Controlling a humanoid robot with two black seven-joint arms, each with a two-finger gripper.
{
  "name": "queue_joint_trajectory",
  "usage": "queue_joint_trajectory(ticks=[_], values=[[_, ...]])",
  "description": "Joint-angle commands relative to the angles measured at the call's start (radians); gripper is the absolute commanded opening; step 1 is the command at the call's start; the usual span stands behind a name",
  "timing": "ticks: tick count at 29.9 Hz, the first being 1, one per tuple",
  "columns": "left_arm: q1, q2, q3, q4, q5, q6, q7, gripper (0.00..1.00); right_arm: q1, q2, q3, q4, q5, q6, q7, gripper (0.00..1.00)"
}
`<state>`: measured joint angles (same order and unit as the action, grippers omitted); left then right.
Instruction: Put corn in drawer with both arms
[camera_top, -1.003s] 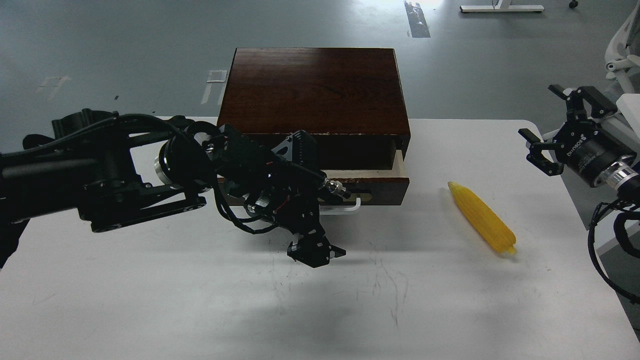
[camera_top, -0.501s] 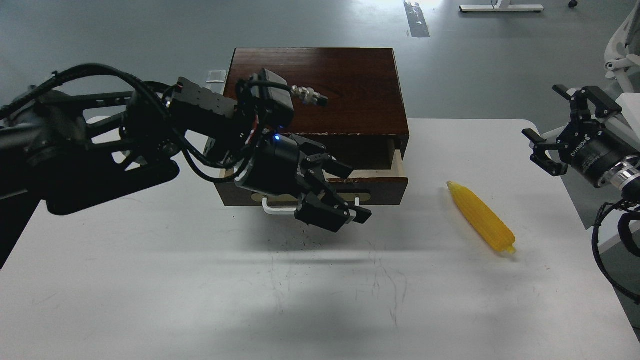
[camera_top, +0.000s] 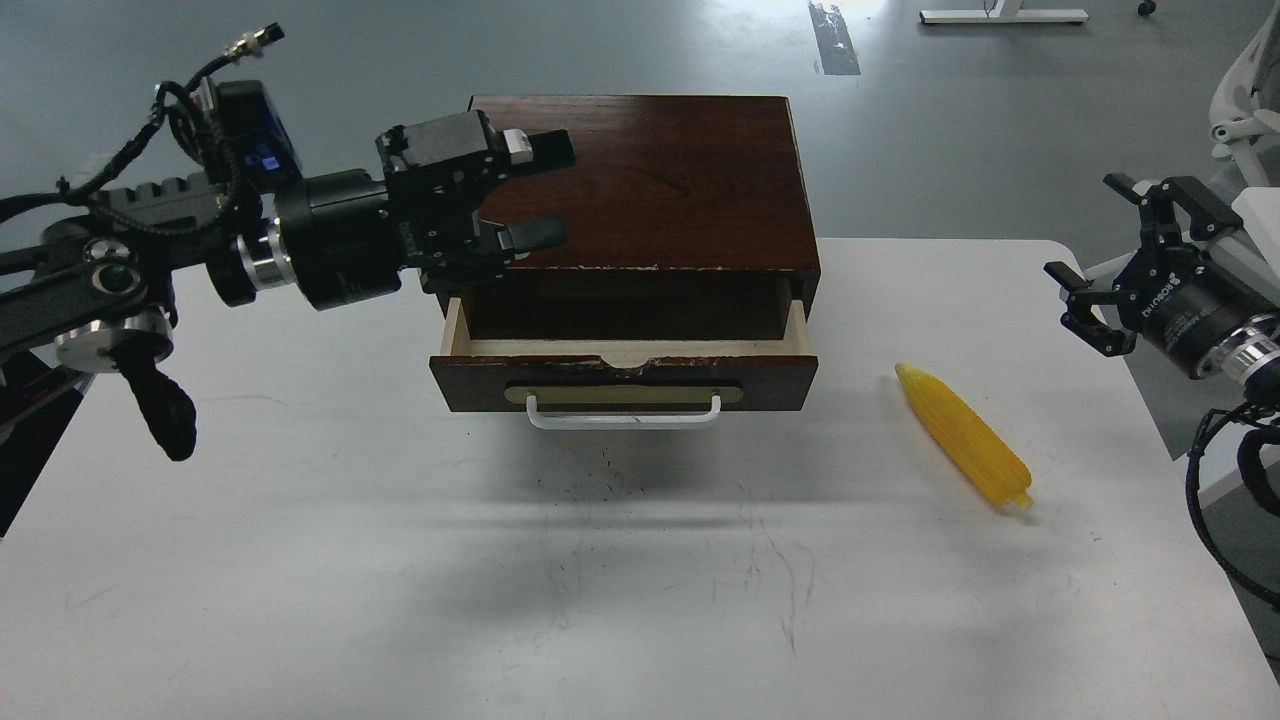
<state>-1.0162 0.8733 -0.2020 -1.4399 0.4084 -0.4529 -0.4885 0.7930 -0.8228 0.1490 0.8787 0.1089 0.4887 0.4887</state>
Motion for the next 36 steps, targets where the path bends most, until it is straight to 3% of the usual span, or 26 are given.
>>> queue_joint_trajectory(ticks=[1,9,15,31,36], values=[[0.106,0.016,-0.048,0.032,-0.203,0.014,0.000,0.99,0.002,-0.002,-0.003,-0.001,-0.005,0.000,0.000,1.00],[0.430,-0.049,-0.348,0.165,-0.298,0.010,0.000,0.99,0.005,-0.032,-0.002,0.012,-0.271,0.000,0.000,1.00],[0.559,-0.123,-0.462,0.240,-0.284,-0.001,0.000,0.99,0.043,-0.056,-0.005,0.019,-0.486,0.000,0.000,1.00],[0.579,-0.185,-0.474,0.312,-0.264,-0.007,0.000,0.99,0.115,-0.059,-0.014,0.072,-1.345,0.000,0.000,1.00],[0.577,-0.185,-0.476,0.312,-0.243,-0.018,0.000,0.99,0.121,-0.035,-0.058,0.071,-1.473,-0.028,0.000,1.00]])
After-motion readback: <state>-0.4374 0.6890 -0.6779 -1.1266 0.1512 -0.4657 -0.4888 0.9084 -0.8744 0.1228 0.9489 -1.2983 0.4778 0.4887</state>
